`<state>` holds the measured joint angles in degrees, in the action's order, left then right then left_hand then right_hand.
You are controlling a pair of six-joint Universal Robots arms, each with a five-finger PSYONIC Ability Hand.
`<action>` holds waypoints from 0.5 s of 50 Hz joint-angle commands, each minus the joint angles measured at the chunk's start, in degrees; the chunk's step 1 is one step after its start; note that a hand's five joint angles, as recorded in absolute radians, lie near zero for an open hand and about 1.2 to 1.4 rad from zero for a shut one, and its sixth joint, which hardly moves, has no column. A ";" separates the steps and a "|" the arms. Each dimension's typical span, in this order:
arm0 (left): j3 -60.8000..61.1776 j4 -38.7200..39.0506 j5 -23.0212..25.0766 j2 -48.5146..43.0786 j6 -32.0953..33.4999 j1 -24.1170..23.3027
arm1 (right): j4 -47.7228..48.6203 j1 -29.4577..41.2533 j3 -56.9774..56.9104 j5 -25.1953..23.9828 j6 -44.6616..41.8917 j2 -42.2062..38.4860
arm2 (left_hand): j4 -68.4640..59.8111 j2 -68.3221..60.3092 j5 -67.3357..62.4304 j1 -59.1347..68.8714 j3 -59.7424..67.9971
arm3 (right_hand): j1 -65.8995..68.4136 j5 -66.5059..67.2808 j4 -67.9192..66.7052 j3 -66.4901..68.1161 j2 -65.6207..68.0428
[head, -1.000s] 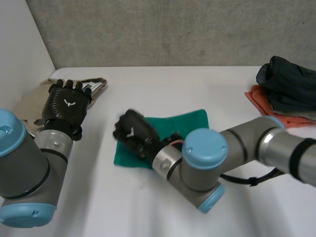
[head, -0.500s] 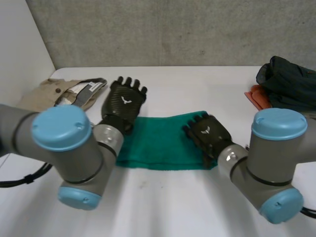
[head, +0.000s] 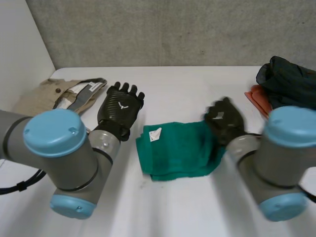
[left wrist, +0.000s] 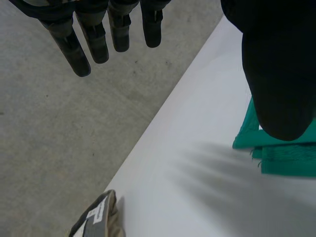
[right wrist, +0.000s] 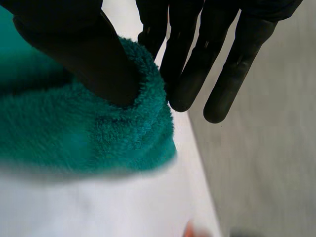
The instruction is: Fold the laundry.
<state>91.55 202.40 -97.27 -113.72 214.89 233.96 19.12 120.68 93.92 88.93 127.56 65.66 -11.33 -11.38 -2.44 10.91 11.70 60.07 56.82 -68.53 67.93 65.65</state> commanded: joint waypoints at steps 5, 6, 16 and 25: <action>3.99 -0.07 -3.80 3.86 -1.48 2.12 | 7.16 12.65 -1.90 -19.66 -9.17 -10.90 | 1.29 1.33 2.40 -0.86 -1.65 | 19.93 13.18 -11.47 12.07 14.35; 3.99 -0.07 -4.16 3.95 -2.01 2.12 | 7.16 12.39 -1.64 -19.84 -9.17 -10.99 | 1.29 1.33 2.40 -0.86 -1.65 | 19.93 13.18 -11.47 12.07 14.35; 1.01 0.46 -3.81 3.51 -5.88 0.63 | 7.07 1.34 3.28 -16.42 19.44 3.14 | 1.12 1.16 2.23 -0.69 -1.48 | -50.07 -56.82 58.53 -57.93 -55.65; -7.69 0.02 -3.72 -2.64 -11.32 -6.93 | -4.34 -9.50 -0.04 -17.47 47.69 5.89 | -0.23 -0.18 0.88 0.65 -0.14 | -50.07 -56.82 58.53 -57.93 -55.65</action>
<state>89.61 202.89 -101.11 -111.56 207.23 231.60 23.92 116.01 97.27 72.18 161.62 70.91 -11.33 -11.38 -2.44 10.91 11.70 12.75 2.39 -11.50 11.60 11.87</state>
